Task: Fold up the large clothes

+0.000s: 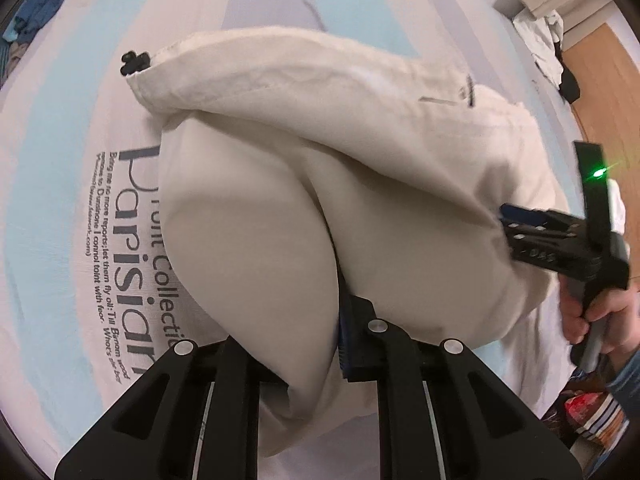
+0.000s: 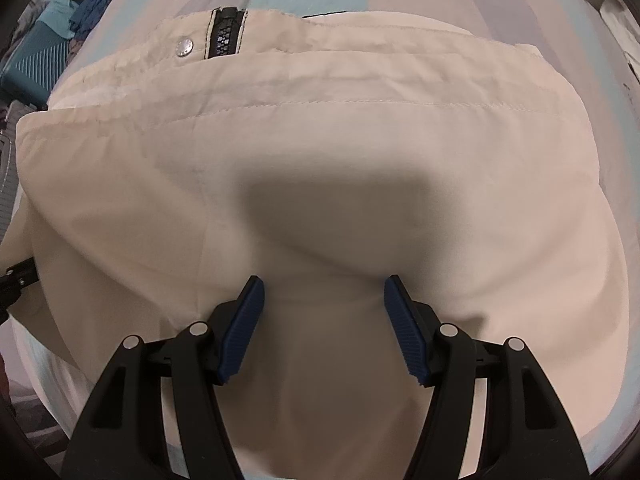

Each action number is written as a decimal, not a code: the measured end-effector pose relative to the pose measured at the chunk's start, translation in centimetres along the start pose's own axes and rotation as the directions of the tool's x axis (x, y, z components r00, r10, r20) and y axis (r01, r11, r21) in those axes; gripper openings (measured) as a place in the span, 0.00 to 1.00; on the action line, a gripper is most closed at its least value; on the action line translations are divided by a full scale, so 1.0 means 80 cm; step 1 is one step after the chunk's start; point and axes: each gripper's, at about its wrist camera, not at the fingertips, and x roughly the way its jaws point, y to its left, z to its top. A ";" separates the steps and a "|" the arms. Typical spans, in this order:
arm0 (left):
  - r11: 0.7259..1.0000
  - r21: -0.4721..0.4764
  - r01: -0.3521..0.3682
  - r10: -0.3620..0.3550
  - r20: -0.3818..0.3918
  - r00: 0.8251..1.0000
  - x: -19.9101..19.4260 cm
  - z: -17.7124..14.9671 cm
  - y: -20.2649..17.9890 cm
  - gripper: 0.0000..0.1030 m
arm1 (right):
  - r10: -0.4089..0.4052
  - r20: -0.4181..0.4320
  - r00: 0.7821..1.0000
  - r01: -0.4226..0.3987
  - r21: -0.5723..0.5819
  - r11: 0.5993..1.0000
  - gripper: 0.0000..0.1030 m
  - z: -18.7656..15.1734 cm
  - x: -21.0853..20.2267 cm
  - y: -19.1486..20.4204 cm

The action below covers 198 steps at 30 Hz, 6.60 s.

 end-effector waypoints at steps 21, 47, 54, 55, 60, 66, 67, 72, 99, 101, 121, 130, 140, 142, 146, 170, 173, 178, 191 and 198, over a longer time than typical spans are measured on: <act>0.995 0.079 0.067 -0.068 0.018 0.998 -0.041 0.013 -0.084 0.12 | -0.010 0.034 0.999 0.009 0.022 1.000 0.58 0.001 0.025 -0.021; 0.995 0.041 -0.089 0.084 0.092 0.992 -0.053 0.032 -0.267 0.13 | 0.012 0.101 0.995 -0.016 0.038 0.999 0.54 -0.044 -0.056 -0.194; 0.988 0.068 -0.136 0.131 0.073 0.989 -0.002 0.049 -0.337 0.13 | 0.029 0.120 0.992 -0.033 0.036 0.999 0.54 -0.054 -0.071 -0.237; 0.988 0.071 -0.141 0.136 0.068 0.988 0.007 0.050 -0.346 0.13 | 0.034 0.121 0.992 -0.038 0.036 0.999 0.54 -0.053 -0.072 -0.244; 0.986 0.088 -0.139 0.135 0.046 0.990 0.044 0.057 -0.392 0.13 | 0.046 0.129 0.991 -0.051 0.033 0.998 0.54 -0.059 -0.077 -0.276; 0.983 0.112 -0.145 0.146 0.000 0.989 0.098 0.062 -0.447 0.13 | 0.032 0.125 0.992 -0.039 0.055 0.998 0.54 -0.070 -0.079 -0.330; 0.983 0.112 -0.146 0.148 -0.005 0.989 0.104 0.063 -0.453 0.12 | 0.030 0.124 0.992 -0.038 0.064 0.997 0.54 -0.073 -0.079 -0.341; 0.984 0.103 -0.142 0.147 -0.044 0.988 0.140 0.063 -0.482 0.12 | 0.029 0.117 0.993 -0.040 0.095 0.995 0.54 -0.090 -0.089 -0.395; 0.914 0.190 -0.359 0.374 -0.045 0.926 0.254 0.040 -0.531 0.34 | -0.002 0.119 0.993 -0.020 0.189 0.982 0.67 -0.115 -0.088 -0.481; 0.925 0.186 -0.330 0.345 -0.054 0.937 0.252 0.041 -0.532 0.52 | -0.006 0.123 0.992 -0.018 0.190 0.982 0.70 -0.115 -0.089 -0.481; 0.979 0.158 -0.127 0.136 -0.047 0.990 0.132 0.020 -0.539 0.94 | -0.042 0.157 0.987 0.007 0.219 0.976 0.77 -0.143 -0.135 -0.505; 0.965 0.145 -0.217 0.214 0.037 0.976 0.071 0.042 -0.466 0.94 | -0.002 0.178 0.984 -0.024 0.147 0.989 0.77 -0.126 -0.151 -0.446; 0.969 0.055 -0.241 0.241 0.003 0.970 0.043 0.037 -0.329 0.94 | 0.068 0.163 0.984 -0.084 0.091 0.992 0.77 -0.083 -0.135 -0.359; 0.979 0.036 -0.198 0.199 -0.020 0.980 0.043 0.039 -0.305 0.94 | 0.085 0.146 0.986 -0.100 0.097 0.990 0.77 -0.076 -0.129 -0.351; 0.990 0.030 -0.139 0.140 -0.029 0.990 0.031 0.036 -0.258 0.94 | 0.119 0.119 0.986 -0.132 0.109 0.985 0.77 -0.063 -0.119 -0.344; 0.972 0.045 0.230 -0.223 -0.125 0.967 0.103 0.061 -0.197 0.95 | 0.177 -0.021 0.984 -0.174 0.086 0.981 0.81 -0.020 -0.027 -0.329; 0.963 0.037 0.267 -0.261 -0.126 0.957 0.112 0.061 -0.197 0.95 | 0.183 -0.029 0.983 -0.179 0.103 0.978 0.82 -0.018 -0.018 -0.336; 0.951 0.009 0.309 -0.306 -0.123 0.944 0.128 0.056 -0.200 0.95 | 0.172 -0.004 0.985 -0.171 0.103 0.980 0.83 -0.018 -0.017 -0.344; 0.931 0.001 0.366 -0.362 -0.138 0.922 0.150 0.048 -0.213 0.95 | 0.357 0.041 0.933 -0.359 0.071 0.931 0.84 -0.047 -0.011 -0.348; 0.925 0.036 0.377 -0.368 -0.149 0.918 0.158 0.044 -0.223 0.95 | 0.400 0.062 0.914 -0.404 0.081 0.911 0.84 -0.032 -0.013 -0.319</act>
